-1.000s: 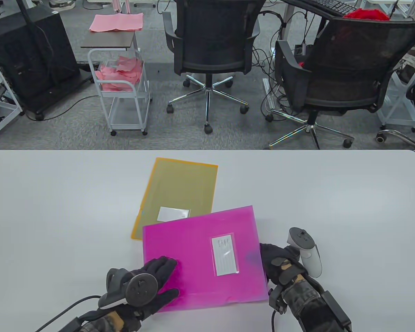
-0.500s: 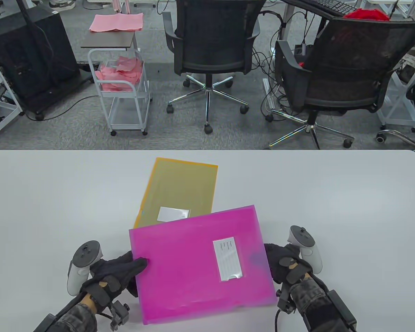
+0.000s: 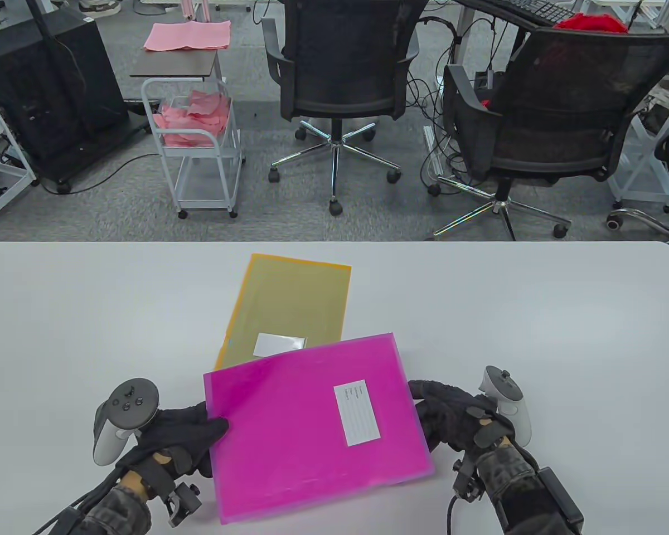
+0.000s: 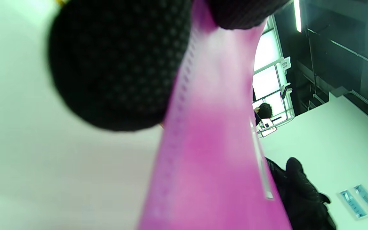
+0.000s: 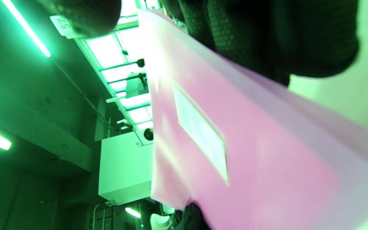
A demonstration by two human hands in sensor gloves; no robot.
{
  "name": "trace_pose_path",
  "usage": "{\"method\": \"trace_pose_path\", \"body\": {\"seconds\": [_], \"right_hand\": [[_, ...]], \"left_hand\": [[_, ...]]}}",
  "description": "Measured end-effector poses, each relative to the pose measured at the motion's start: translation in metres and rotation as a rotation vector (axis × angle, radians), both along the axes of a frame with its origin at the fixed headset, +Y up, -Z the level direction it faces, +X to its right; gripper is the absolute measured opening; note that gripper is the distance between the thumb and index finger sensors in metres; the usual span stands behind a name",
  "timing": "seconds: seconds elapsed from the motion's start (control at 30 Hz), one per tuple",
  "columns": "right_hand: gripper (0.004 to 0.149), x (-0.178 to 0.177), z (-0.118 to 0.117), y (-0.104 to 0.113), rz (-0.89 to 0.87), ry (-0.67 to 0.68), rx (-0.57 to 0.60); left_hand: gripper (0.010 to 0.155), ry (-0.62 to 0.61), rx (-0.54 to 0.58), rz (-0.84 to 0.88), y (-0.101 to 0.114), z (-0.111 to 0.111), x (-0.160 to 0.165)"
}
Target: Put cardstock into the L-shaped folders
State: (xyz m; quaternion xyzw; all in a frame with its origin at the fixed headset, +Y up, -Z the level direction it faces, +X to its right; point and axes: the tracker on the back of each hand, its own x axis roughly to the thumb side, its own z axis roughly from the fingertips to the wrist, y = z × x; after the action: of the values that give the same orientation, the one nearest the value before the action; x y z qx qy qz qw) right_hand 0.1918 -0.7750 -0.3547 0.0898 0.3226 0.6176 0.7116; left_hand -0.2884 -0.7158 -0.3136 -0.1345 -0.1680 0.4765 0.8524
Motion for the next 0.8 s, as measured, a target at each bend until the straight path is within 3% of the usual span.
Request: {"method": "trace_pose_path", "body": {"seconds": [0.07,0.1,0.17,0.27,0.37,0.47,0.57,0.63,0.8], "right_hand": [[0.070,-0.006,-0.001,0.003,0.144,0.053,0.044],[0.054,-0.008,-0.002,0.005,0.192,0.061,0.052],[0.044,-0.010,-0.004,0.013,0.338,-0.038,0.125],[0.043,-0.007,-0.006,0.024,0.435,-0.124,0.200],[0.053,-0.004,-0.001,0.031,0.661,-0.353,0.294],[0.066,0.013,0.001,0.027,0.738,-0.395,0.221],[0.067,0.027,0.002,0.018,0.647,-0.475,0.133],[0.067,0.033,0.002,0.015,0.616,-0.456,0.099],[0.066,0.036,0.001,0.015,0.619,-0.443,0.100]], "left_hand": [[0.047,-0.021,0.004,-0.003,0.002,0.000,0.004],[0.047,-0.034,0.006,-0.007,0.003,0.000,0.006],[0.047,-0.038,0.000,-0.003,0.006,-0.002,0.006],[0.046,-0.056,-0.056,0.089,0.007,-0.005,0.009],[0.046,-0.005,-0.106,0.145,0.008,-0.015,0.015],[0.046,0.152,-0.164,0.228,0.004,-0.030,0.023],[0.048,0.362,-0.210,0.332,-0.004,-0.041,0.030],[0.050,0.480,-0.267,0.425,-0.014,-0.046,0.034],[0.051,0.721,-0.423,0.655,-0.048,-0.054,0.044]]}}
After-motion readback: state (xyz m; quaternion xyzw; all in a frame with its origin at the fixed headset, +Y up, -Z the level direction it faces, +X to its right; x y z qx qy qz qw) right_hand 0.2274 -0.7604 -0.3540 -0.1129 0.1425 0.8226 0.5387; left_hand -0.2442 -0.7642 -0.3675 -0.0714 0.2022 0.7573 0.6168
